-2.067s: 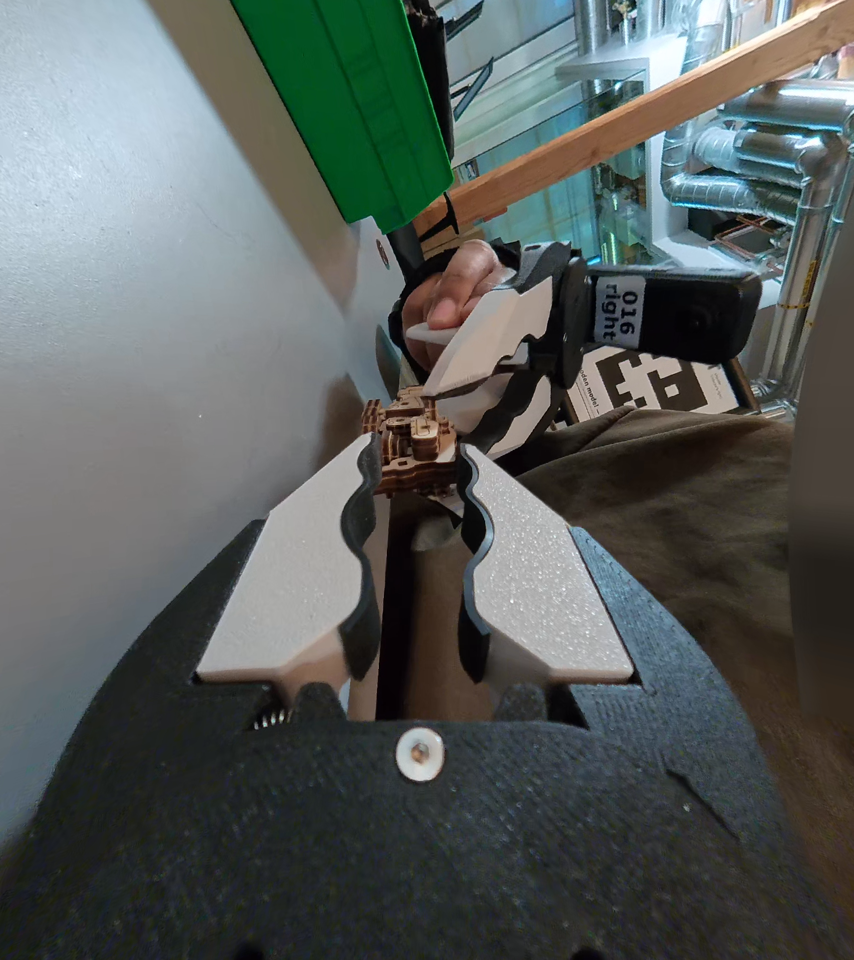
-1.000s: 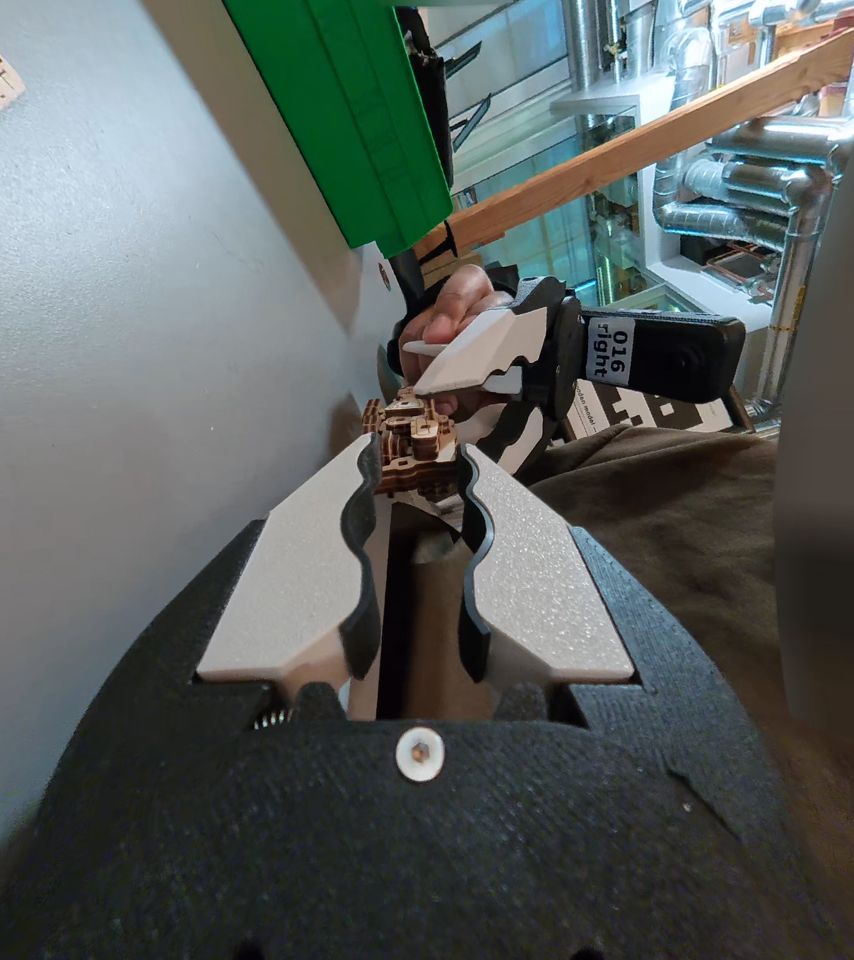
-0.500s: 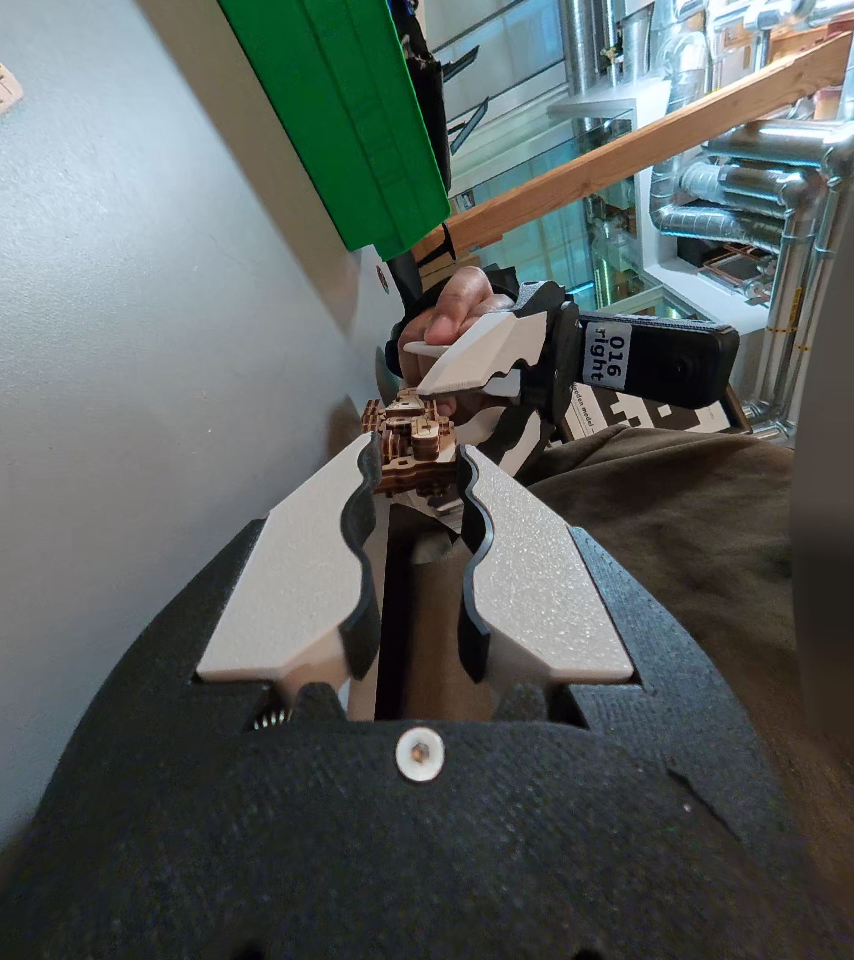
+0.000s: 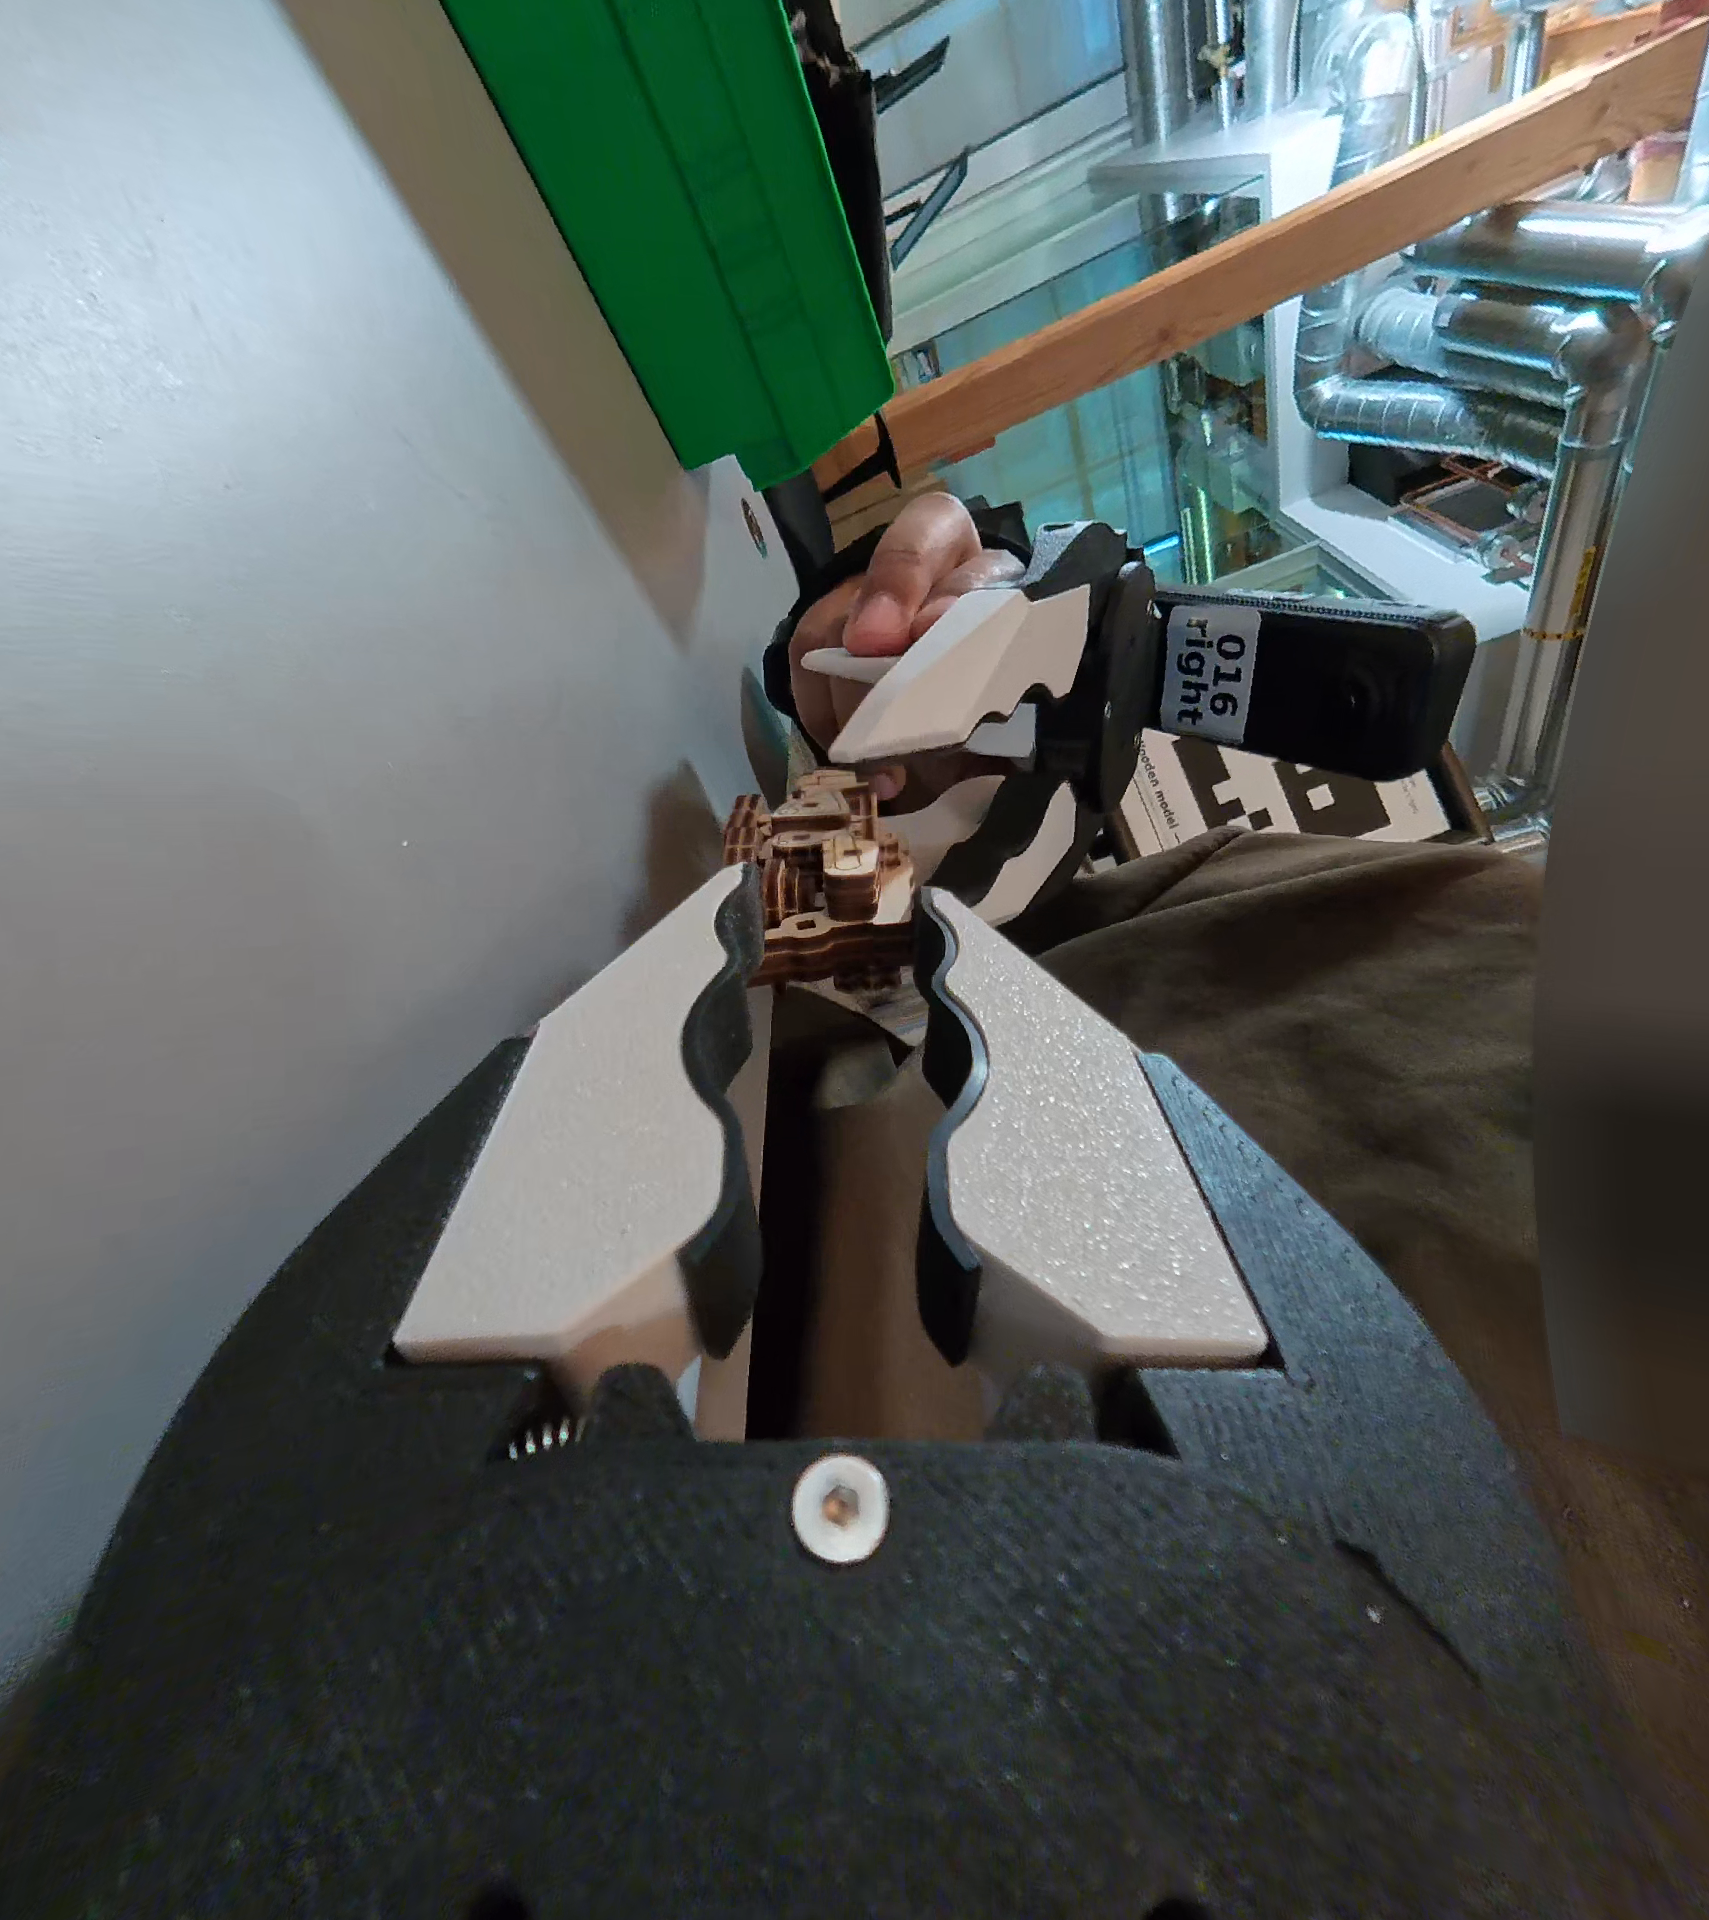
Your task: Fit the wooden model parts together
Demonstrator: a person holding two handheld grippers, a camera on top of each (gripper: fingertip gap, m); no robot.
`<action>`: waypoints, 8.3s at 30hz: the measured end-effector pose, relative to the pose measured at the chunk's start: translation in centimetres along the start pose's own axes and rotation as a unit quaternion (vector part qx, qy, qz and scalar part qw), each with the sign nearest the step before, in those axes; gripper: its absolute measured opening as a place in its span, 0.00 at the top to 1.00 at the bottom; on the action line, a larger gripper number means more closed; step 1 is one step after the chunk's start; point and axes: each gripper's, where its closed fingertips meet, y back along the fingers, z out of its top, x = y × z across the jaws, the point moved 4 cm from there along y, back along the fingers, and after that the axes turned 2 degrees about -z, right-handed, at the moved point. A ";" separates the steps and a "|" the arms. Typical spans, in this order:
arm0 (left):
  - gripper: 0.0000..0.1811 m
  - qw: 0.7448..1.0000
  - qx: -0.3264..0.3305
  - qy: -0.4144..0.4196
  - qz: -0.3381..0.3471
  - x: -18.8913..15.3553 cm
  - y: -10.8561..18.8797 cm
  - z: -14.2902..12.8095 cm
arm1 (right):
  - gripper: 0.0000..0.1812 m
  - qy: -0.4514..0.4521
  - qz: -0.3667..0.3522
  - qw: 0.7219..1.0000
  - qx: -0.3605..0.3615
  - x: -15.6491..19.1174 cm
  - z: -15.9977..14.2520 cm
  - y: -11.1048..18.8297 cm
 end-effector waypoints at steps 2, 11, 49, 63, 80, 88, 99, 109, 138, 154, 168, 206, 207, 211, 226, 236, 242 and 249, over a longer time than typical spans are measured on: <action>0.86 1.000 0.005 -0.001 0.001 0.0 -0.1 -0.2 | 0.79 0.000 0.002 1.000 0.000 0.1 0.0 0.0; 0.86 1.000 0.010 0.002 0.003 0.1 -0.2 -0.3 | 0.83 0.004 0.010 1.000 0.001 0.3 0.0 0.1; 0.86 0.943 -0.014 -0.286 0.170 -1.5 0.3 1.3 | 0.88 -0.193 0.020 0.976 -0.096 -3.3 1.0 2.0; 0.86 0.892 0.034 -0.413 0.183 -2.4 -0.9 -0.1 | 0.99 -0.182 0.088 0.976 -0.076 -1.5 0.7 1.5; 0.86 0.899 0.021 -0.402 0.172 -3.1 -0.9 0.0 | 1.00 -0.271 0.143 0.945 -0.111 -1.9 1.2 1.7; 0.79 0.928 -0.013 -0.357 0.111 -3.6 -0.7 0.2 | 1.00 -0.316 0.149 0.928 -0.127 -2.4 1.2 1.8; 0.68 0.853 -0.002 -0.493 0.174 -3.5 -0.3 0.2 | 1.00 -0.418 0.204 0.870 -0.163 -3.2 1.1 2.3; 0.72 0.786 0.004 -0.590 0.185 -3.7 -0.4 -0.6 | 1.00 -0.476 0.277 0.824 -0.133 -2.2 0.4 2.0; 0.78 0.784 0.094 -0.601 0.122 -3.6 -2.1 -4.2 | 1.00 -0.574 0.375 0.724 -0.079 -0.1 -0.5 1.1; 0.85 0.786 0.082 -0.597 0.135 -3.5 -1.8 -3.6 | 1.00 -0.577 0.379 0.719 -0.080 -0.3 -0.7 1.0; 0.86 0.794 0.063 -0.591 0.130 -3.7 -1.6 -3.2 | 0.91 -0.582 0.372 0.715 -0.108 -1.1 -0.4 1.2; 0.86 0.894 -0.155 -0.361 0.214 -0.7 4.5 4.9 | 0.94 -0.329 0.019 0.944 -0.033 -5.5 -3.4 0.6; 0.86 0.898 -0.158 -0.353 0.210 -0.6 4.6 5.0 | 0.94 -0.321 0.017 0.947 -0.022 -5.4 -3.6 0.4; 0.86 0.908 -0.168 -0.327 0.201 -0.2 5.0 5.3 | 0.94 -0.330 0.026 0.944 -0.017 -5.3 -3.8 0.1; 0.86 0.934 -0.207 -0.233 0.175 1.2 6.4 6.4 | 0.94 -0.345 0.016 0.939 -0.010 -6.5 -4.7 -0.3; 0.86 0.937 -0.211 -0.219 0.173 1.4 6.6 6.6 | 0.94 -0.352 0.009 0.936 -0.007 -7.1 -5.2 -0.5; 0.86 0.938 -0.214 -0.211 0.173 1.6 6.7 6.7 | 0.94 -0.363 0.009 0.932 -0.010 -7.4 -5.3 -0.6; 0.86 0.938 -0.215 -0.209 0.175 1.7 6.7 6.7 | 0.94 -0.366 0.007 0.930 -0.011 -7.5 -5.3 -0.7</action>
